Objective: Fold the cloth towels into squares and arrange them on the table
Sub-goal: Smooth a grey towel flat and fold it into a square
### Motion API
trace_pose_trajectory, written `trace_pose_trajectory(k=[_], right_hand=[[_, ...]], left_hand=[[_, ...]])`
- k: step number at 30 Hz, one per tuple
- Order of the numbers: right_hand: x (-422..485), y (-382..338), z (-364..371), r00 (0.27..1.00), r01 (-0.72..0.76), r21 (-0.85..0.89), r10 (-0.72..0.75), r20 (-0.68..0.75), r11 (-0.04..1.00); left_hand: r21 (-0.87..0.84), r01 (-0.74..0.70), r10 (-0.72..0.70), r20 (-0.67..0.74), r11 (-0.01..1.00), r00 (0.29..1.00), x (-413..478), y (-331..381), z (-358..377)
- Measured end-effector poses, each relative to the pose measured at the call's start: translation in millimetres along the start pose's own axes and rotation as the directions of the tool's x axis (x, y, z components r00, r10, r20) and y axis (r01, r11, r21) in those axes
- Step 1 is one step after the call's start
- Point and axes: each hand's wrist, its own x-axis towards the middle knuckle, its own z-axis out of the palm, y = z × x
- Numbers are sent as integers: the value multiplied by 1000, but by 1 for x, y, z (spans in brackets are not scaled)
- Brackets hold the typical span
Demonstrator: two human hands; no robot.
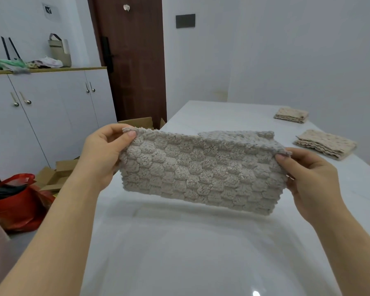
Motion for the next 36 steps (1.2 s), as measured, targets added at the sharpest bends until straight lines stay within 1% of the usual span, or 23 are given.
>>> trace_pose_trajectory(k=[3, 6, 8, 10, 11, 13, 15, 16, 19, 21, 22, 23, 24, 25, 26, 27, 28, 29, 30, 32, 33, 34, 36], right_hand=[[1, -7, -1, 999, -49, 31, 49, -3, 998], [2, -15, -5, 989, -145, -5, 145, 25, 989], [4, -12, -10, 966, -254, -110, 258, 22, 961], [5, 0, -16, 929, -361, -251, 369, -15, 898], [4, 8, -19, 917, -388, -326, 398, -38, 862], [3, 24, -22, 919, -375, -469, 387, -76, 799], [4, 35, -25, 940, -315, -577, 330, -83, 754], [5, 36, -26, 948, -289, -615, 310, -75, 734], [3, 35, -21, 949, -238, -671, 315, -7, 702], [1, 34, -16, 971, -179, -680, 241, -3, 711], [0, 34, -14, 981, -153, -677, 194, -16, 720], [-1, 34, -13, 987, -136, -675, 160, -27, 725], [-1, 35, -13, 990, -119, -687, 138, -29, 717], [-2, 36, -13, 992, -100, -715, 126, -17, 692], [-3, 37, -13, 992, -83, -750, 127, 1, 657], [-4, 38, -12, 990, -73, -780, 138, 17, 621], [-4, 37, -11, 988, -71, -806, 155, 26, 588], [-4, 36, -10, 985, -74, -828, 172, 28, 556], [-4, 35, -9, 981, -81, -848, 193, 26, 523], [-2, 32, -8, 967, -108, -880, 253, 14, 463], [-2, 29, -8, 959, -119, -890, 284, 13, 440], [-2, 27, -8, 949, -123, -899, 314, 16, 419], [-3, 23, -8, 927, -115, -913, 373, 42, 390]], left_hand=[[-3, 17, -17, 24, 1000, 1000, -3, 8, 2], [98, 50, -58, 81, 994, 995, -5, 11, -1], [221, 130, -162, 133, 967, 978, -4, 5, -2], [376, 223, -297, 151, 899, 943, -3, -12, 0], [444, 255, -351, 149, 859, 924, -4, -23, 2], [544, 255, -390, 146, 799, 909, -5, -45, 6], [600, 204, -372, 169, 774, 913, -7, -57, 7], [599, 175, -348, 184, 781, 919, -7, -59, 8], [535, 59, -197, 206, 843, 959, -7, -56, 11], [547, -9, -110, 185, 837, 977, -6, -58, 12], [589, -37, -85, 178, 807, 980, -6, -61, 12], [655, -65, -72, 180, 752, 981, -6, -65, 12], [752, -100, -67, 189, 652, 980, -7, -68, 12], [849, -151, -49, 203, 507, 978, -7, -69, 15], [907, -212, 4, 226, 364, 974, -9, -69, 19], [921, -276, 87, 262, 274, 961, -13, -67, 27], [907, -347, 151, 318, 239, 936, -19, -62, 38], [876, -425, 154, 399, 229, 904, -26, -57, 51], [839, -488, 86, 483, 239, 872, -34, -54, 64], [808, -530, -153, 575, 257, 804, -50, -60, 83], [816, -527, -264, 577, 238, 773, -55, -67, 86], [826, -524, -338, 563, 206, 754, -59, -75, 86], [836, -530, -384, 539, 140, 750, -62, -85, 84]])
